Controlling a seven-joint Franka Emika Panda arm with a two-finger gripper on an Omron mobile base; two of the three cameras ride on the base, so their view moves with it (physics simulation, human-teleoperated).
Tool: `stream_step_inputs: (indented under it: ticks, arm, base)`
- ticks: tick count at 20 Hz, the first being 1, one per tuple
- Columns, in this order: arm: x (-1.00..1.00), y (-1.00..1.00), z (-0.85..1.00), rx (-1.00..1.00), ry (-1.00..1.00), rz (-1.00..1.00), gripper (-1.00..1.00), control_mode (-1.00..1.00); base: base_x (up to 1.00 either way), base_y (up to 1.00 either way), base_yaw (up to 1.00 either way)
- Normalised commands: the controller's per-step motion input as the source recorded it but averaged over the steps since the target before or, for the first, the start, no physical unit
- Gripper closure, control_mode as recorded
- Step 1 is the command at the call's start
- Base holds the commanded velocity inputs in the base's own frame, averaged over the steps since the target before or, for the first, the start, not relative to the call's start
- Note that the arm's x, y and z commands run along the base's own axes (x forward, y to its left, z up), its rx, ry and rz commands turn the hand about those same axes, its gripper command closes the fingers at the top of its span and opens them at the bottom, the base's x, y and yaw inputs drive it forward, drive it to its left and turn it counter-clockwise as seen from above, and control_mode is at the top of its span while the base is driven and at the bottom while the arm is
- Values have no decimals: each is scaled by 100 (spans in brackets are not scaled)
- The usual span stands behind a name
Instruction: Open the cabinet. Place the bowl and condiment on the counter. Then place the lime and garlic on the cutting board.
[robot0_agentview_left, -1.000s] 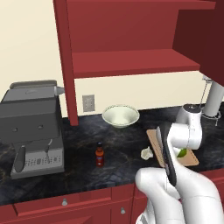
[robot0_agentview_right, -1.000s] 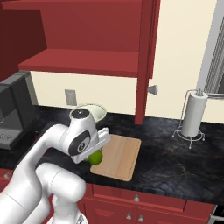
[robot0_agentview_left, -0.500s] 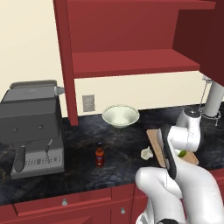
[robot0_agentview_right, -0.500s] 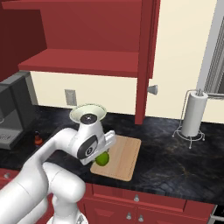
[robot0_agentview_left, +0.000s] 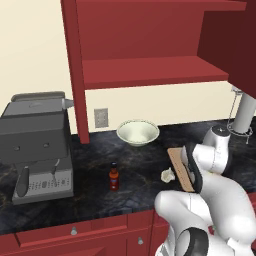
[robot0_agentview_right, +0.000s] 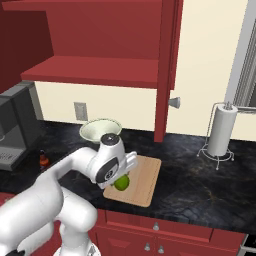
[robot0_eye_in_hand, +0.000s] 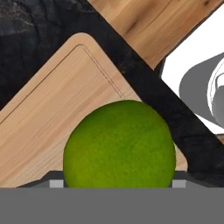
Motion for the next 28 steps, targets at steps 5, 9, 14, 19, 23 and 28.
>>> stream_step_inputs:
  ticks: [5, 9, 14, 19, 23, 28]
  arm:
    - [16, 0, -18, 4, 0, 0, 100, -100]
    - [22, 0, -20, 3, 0, 0, -100, -100]
    - [16, -1, -12, 3, 0, 0, -100, -100]
    - [3, -5, -1, 2, 0, 0, -100, -100]
    - [0, 0, 15, 0, 0, -1, -100, -100]
    - [0, 3, 34, -1, 0, -2, -100, -100]
  base:
    - [0, 0, 0]
    - [0, 0, 0]
    - [0, 0, 0]
    - [0, 0, 0]
    - [0, 0, 0]
    - [0, 0, 0]
